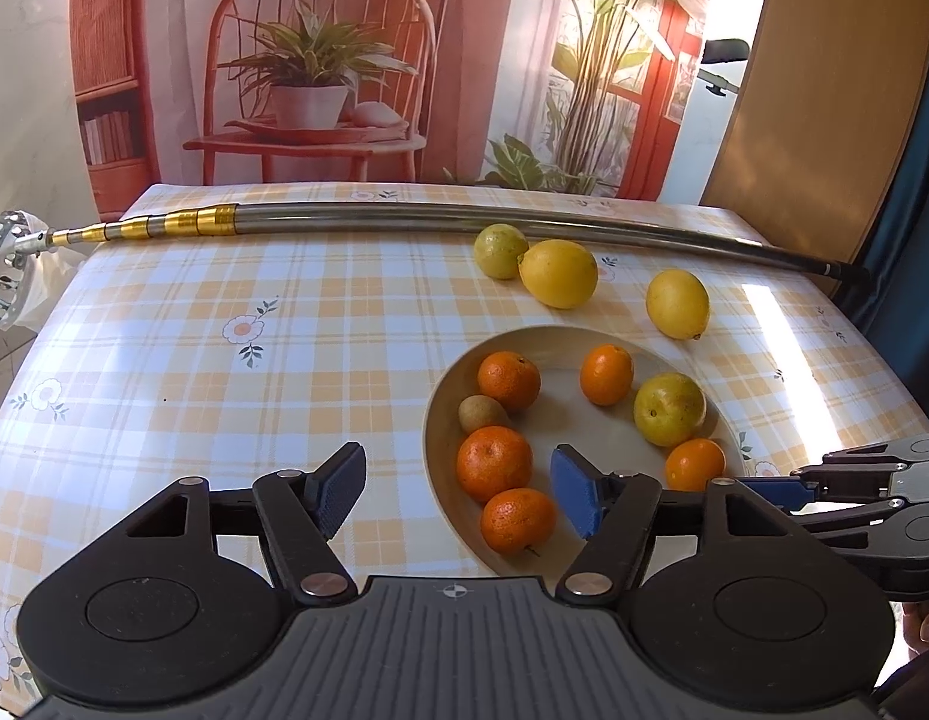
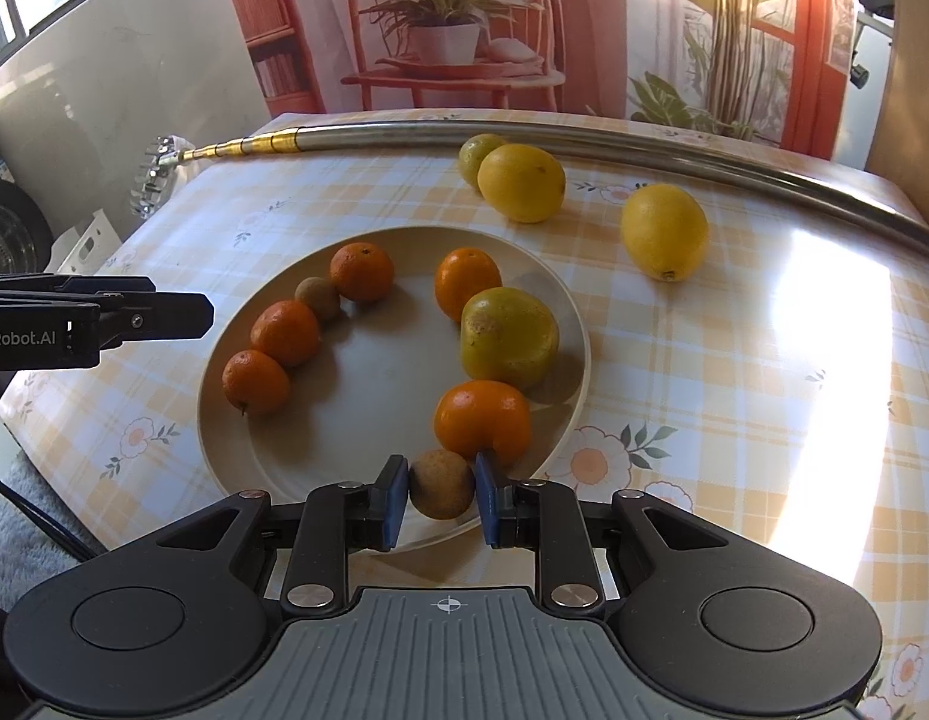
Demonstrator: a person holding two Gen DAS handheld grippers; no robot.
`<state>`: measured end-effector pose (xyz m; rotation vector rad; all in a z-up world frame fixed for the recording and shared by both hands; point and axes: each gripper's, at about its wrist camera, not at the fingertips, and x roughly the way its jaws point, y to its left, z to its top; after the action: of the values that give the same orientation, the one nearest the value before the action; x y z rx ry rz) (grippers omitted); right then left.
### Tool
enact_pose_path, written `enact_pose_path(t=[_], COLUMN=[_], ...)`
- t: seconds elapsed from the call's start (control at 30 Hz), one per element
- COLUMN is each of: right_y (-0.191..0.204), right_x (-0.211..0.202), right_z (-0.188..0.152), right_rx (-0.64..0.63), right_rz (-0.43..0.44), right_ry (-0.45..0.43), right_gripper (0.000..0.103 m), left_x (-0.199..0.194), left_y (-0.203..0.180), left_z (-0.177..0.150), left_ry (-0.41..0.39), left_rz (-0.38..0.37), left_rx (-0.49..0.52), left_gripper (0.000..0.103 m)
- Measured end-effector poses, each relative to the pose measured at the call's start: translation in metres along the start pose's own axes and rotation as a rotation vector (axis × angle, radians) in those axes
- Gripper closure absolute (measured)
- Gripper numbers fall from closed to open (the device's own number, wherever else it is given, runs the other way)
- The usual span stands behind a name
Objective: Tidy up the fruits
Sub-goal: 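Lower the kiwi onto the plate and open the right tool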
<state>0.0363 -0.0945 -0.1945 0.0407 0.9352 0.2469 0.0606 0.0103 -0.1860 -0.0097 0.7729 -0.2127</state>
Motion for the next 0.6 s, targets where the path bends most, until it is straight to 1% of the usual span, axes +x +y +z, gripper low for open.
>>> enact_pose_path(t=[0.2, 0.43, 0.6], right_y=[0.003, 0.005, 0.002], right_x=[-0.001, -0.007, -0.013], right_z=[0.001, 0.003, 0.003], right_rx=[-0.025, -0.045, -0.032], right_rz=[-0.024, -0.073, -0.101], right_ry=[-0.005, -0.039, -0.072], right_gripper=[0.076, 0.067, 0.067], left_x=[0.000, -0.001, -0.001], left_y=[0.001, 0.001, 0.000], left_z=[0.000, 0.000, 0.001], left_ry=[-0.001, -0.006, -0.010], left_rz=[0.003, 0.010, 0.013], left_rx=[0.002, -0.004, 0.002], left_gripper=[0.029, 0.029, 0.028])
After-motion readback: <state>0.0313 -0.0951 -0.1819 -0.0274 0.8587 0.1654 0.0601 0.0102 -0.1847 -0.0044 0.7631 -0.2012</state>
